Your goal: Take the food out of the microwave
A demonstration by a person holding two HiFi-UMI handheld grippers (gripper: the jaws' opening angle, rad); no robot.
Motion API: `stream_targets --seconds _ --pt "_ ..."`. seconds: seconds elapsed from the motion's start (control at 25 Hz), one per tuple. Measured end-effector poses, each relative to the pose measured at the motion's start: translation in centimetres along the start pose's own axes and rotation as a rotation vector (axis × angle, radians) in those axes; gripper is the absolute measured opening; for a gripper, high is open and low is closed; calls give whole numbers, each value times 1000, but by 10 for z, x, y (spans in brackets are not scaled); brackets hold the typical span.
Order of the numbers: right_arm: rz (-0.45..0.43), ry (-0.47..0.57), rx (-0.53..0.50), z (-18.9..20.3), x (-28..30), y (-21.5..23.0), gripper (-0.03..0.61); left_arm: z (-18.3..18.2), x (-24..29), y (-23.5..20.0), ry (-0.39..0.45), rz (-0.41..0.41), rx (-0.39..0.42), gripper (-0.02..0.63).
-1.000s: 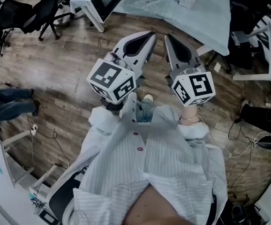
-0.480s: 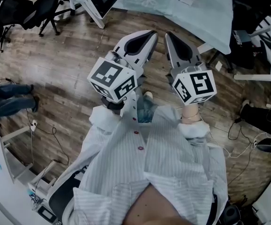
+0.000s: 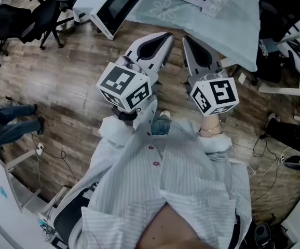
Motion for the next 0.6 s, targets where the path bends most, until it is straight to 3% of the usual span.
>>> stream_targets --seconds 0.6 --pt "102 19 26 -8 128 63 32 -19 79 -122 -56 89 12 8"
Point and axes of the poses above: the fingertips, and each gripper's own axes: x forward along the fingers, y to its right, z out of its underside, the point moved 2 cm from there along -x, backward along the fingers, and after that the axes turned 2 degrees about -y, right-handed, at the moved point
